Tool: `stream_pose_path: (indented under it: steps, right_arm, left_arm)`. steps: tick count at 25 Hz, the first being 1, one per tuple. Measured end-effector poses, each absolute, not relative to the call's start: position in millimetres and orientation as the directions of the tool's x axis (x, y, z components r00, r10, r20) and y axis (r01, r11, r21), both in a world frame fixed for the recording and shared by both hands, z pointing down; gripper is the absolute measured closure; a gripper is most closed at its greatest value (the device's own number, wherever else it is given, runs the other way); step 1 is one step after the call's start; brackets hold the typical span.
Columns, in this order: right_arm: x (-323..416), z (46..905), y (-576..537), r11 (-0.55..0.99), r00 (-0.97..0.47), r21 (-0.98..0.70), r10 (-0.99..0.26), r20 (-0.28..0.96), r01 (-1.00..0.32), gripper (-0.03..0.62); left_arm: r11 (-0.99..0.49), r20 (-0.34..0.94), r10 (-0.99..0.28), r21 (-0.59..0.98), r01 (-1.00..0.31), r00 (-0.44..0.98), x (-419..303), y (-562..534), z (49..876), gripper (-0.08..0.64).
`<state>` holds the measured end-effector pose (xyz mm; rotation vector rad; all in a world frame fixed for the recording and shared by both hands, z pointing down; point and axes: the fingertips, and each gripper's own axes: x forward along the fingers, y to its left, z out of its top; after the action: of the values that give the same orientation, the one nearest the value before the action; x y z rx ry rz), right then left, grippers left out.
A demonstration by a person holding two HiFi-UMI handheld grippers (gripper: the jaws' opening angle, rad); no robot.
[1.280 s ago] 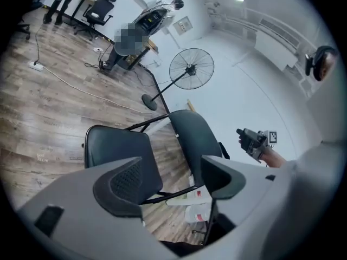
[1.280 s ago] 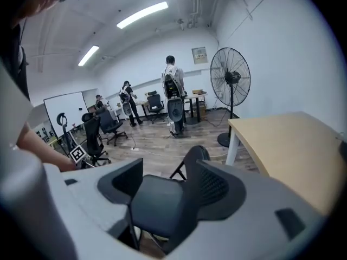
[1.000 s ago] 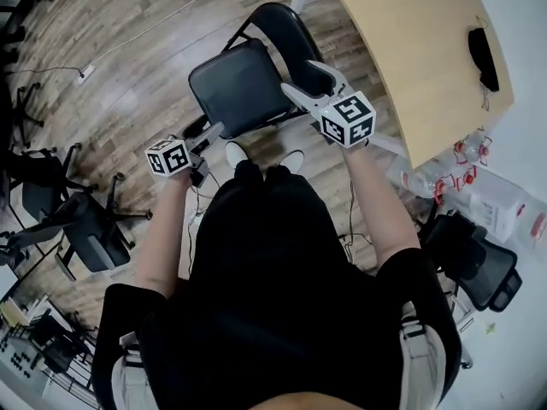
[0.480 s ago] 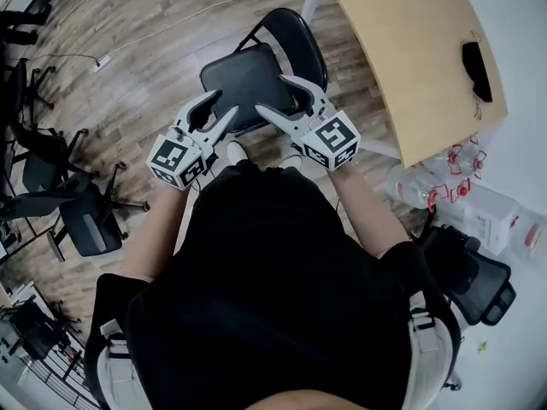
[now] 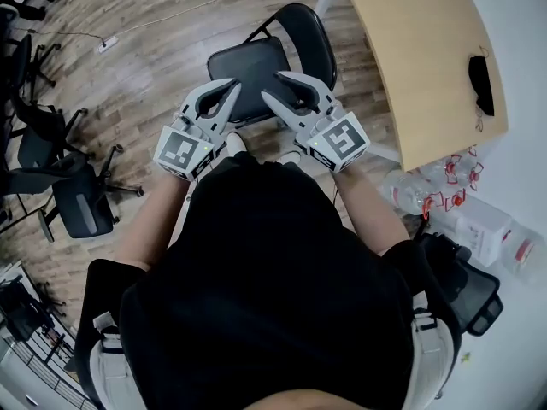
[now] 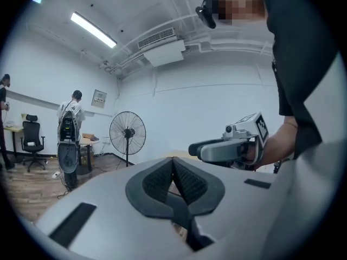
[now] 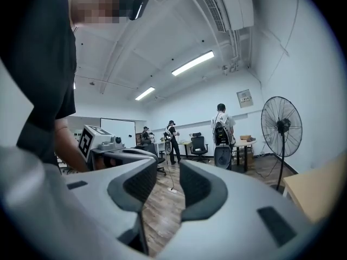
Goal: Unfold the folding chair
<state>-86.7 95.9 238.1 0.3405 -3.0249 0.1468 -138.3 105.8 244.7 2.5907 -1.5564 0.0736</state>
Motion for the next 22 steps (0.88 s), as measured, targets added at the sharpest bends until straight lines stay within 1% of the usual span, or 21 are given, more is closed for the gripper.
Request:
stream_pose_path:
  steps: [4,7,17,22]
  right_arm:
    - [-89,231,91,0.968,-0.969,-0.078,-0.233,0.079,-0.239,0.537]
    - [-88,229,87,0.965,-0.966,-0.069,-0.249,0.07,-0.253,0.59]
    - [-83,222,79,0.954,-0.954,-0.045,-0.292,0.058,-0.295,0.592]
    - [-88,222,79,0.955,-0.955,-0.044,-0.292,0.059,-0.294,0.592]
  left_arm:
    - [-0.456,0.099,-0.881,0.082,-0.886,0.462,-141,103,242,0.565]
    - [-0.447,0.086,-0.887,0.099,-0.889,0.455,-142,101,238,0.565]
    - [-0.446,0.068,-0.889,0.096,-0.89,0.453,-143,96,232,0.565]
    - [-0.447,0.077,-0.888,0.083,-0.89,0.453,-143,94,233,0.565]
